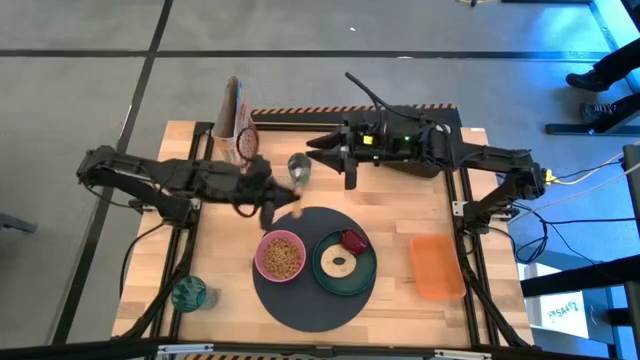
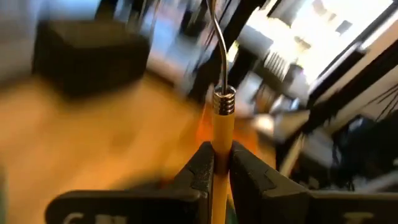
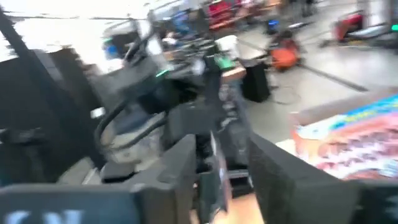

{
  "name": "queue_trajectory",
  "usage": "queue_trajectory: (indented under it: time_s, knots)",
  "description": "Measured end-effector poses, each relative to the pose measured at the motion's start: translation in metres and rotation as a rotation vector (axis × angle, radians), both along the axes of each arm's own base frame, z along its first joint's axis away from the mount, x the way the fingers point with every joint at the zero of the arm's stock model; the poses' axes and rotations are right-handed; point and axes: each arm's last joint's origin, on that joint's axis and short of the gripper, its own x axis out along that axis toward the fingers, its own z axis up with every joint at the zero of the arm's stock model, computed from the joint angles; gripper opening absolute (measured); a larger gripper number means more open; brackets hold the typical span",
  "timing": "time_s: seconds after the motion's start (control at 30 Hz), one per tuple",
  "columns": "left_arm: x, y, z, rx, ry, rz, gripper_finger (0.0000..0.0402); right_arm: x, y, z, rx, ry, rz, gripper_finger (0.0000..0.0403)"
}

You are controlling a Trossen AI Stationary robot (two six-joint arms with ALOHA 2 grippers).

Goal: Arrange a breakfast setting
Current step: Put the yellow spoon on the left side of the blue placemat

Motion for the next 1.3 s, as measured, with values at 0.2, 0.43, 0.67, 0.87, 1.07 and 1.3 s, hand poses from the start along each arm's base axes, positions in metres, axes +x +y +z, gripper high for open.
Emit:
queue_trajectory:
  time_s: [0.2,0.43,0.67,0.87,1.07,1.3]
  knots:
    - [-0.028,-0.032,-0.042,-0.244,0.323,0.046,0.0025,-0.020,-0.003,0.001,0.000,0.109,-0.128,0.0173]
    - [-0.065,-0.057,-0.095,-0.488,0.445,0.117,0.0025,-0.051,-0.002,0.010,-0.004,0.182,-0.175,0.0177]
    - [-0.097,-0.057,-0.118,-0.626,0.490,0.167,0.0025,-0.059,-0.001,0.014,-0.004,0.183,-0.178,0.0177]
    - [-0.112,-0.060,-0.153,-0.676,0.591,0.214,0.0025,-0.061,-0.001,0.006,-0.003,0.262,-0.177,0.0177]
    - [-0.114,-0.061,-0.187,-0.770,0.554,0.235,0.0025,-0.062,-0.001,0.002,-0.001,0.302,-0.177,0.0177]
    - [-0.111,-0.058,-0.225,-0.902,0.483,0.267,0.0025,-0.062,-0.001,0.003,-0.002,0.300,-0.178,0.0177]
